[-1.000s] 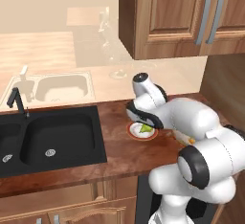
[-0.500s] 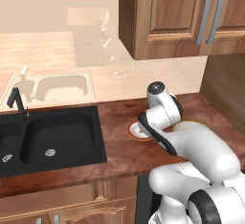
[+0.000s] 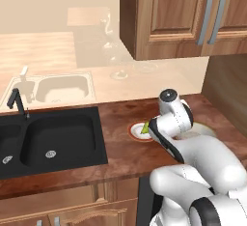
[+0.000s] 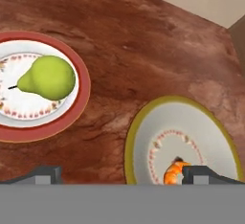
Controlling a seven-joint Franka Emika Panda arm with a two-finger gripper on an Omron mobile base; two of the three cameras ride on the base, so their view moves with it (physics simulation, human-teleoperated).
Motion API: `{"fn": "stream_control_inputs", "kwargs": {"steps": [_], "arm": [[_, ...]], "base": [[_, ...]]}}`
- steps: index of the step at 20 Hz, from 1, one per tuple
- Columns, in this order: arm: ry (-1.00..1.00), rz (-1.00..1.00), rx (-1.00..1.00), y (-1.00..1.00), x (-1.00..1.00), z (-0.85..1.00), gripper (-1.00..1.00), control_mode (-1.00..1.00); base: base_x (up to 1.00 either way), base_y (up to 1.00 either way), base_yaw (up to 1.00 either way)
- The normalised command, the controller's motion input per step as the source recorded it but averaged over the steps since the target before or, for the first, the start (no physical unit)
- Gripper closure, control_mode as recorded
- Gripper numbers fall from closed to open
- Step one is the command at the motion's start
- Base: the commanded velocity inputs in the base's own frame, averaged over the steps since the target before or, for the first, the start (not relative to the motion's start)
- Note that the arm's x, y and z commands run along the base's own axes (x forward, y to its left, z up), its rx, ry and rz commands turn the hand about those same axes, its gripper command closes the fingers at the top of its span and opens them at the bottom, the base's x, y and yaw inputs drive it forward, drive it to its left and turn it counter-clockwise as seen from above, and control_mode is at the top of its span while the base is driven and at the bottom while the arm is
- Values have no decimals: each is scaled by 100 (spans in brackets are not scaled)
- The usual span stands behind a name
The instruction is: Remove the pear from the bowl and place it on the small plate. Then place the bowl with only the shrimp in the microwave, close the door, and press the start button to microwave the shrimp.
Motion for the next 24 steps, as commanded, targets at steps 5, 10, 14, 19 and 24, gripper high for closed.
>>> {"fn": "stream_control_inputs", "kwargs": {"steps": [5, 10, 14, 19, 24], "arm": [[15, 0, 0, -12, 3, -31, -100, -100], [4, -4, 0, -38, 0, -7, -100, -100], [2, -8, 0, -24, 0, -2, -100, -100], [8, -8, 0, -15, 0, -19, -100, -100], [10, -7, 0, -1, 2, -27, -100, -100]], "base": [[0, 0, 0], [0, 0, 0], [0, 0, 0], [0, 0, 0], [0, 0, 0]]}}
